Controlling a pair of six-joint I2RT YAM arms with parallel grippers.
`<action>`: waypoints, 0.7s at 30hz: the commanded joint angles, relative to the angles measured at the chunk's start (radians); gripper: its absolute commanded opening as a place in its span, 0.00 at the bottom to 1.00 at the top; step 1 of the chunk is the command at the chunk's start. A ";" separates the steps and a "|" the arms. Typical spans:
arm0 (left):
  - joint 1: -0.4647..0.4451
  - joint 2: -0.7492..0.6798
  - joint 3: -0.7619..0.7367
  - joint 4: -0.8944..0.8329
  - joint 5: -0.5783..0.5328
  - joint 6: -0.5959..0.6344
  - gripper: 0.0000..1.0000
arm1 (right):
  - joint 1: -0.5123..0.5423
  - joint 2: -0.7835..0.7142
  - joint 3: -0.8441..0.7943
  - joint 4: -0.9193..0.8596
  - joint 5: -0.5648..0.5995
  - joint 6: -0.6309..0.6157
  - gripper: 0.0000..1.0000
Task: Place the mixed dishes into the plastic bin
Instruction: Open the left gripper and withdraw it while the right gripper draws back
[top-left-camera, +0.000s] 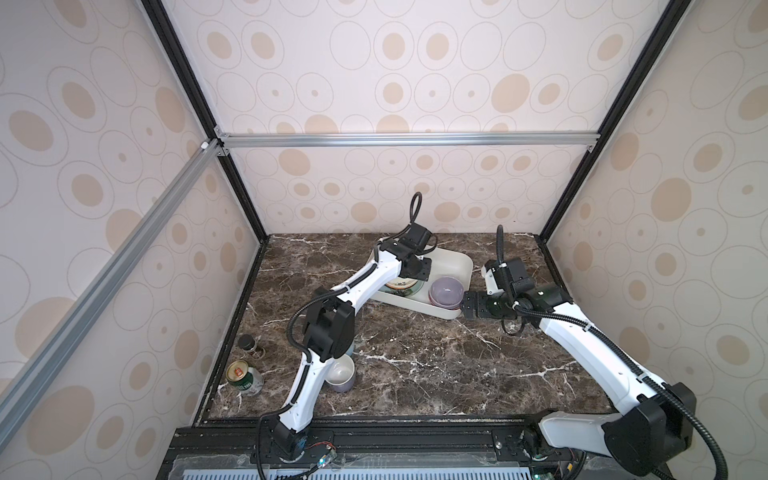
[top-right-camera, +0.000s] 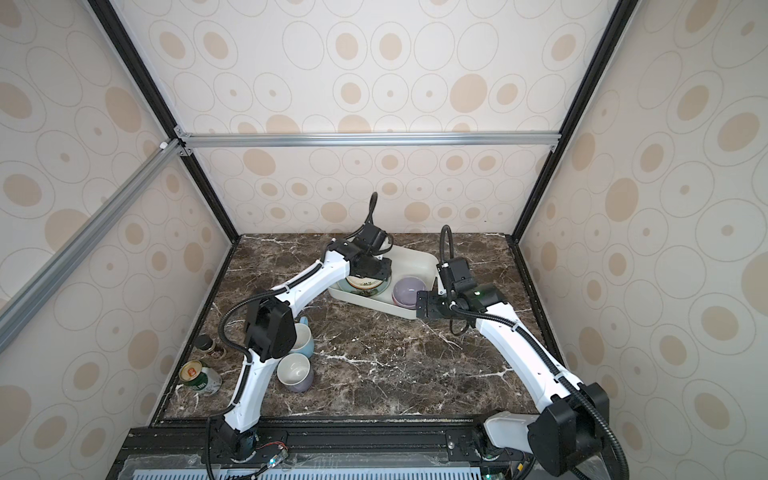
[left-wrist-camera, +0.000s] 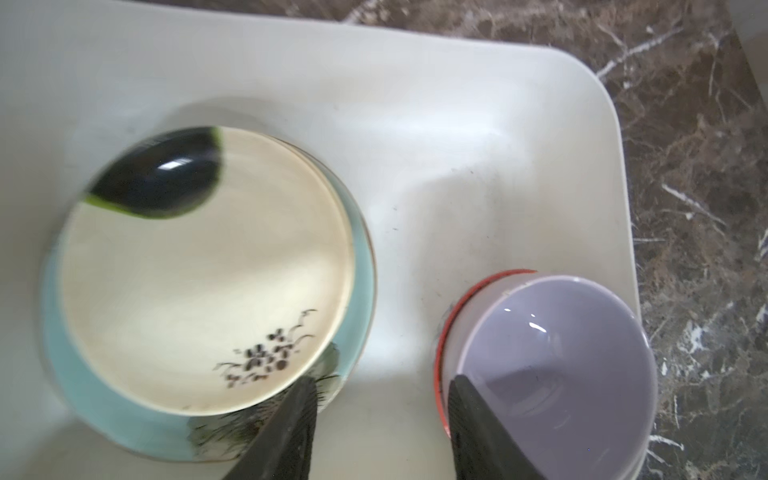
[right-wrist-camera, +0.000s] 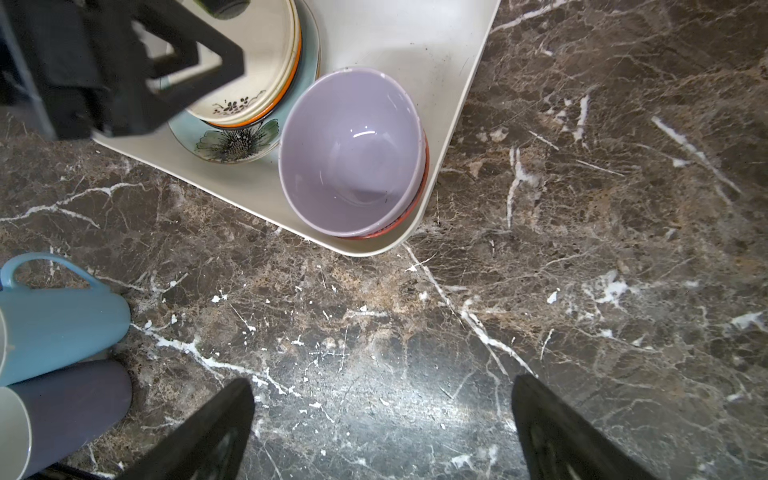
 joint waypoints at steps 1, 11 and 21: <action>0.103 -0.086 -0.030 -0.025 -0.074 0.052 0.53 | -0.019 0.032 0.034 0.017 -0.006 -0.016 1.00; 0.304 -0.130 -0.143 -0.018 -0.079 0.111 0.45 | -0.144 0.285 0.225 0.018 -0.034 -0.017 0.98; 0.311 -0.083 -0.149 0.003 0.005 0.129 0.44 | -0.146 0.434 0.342 0.017 -0.052 -0.014 0.98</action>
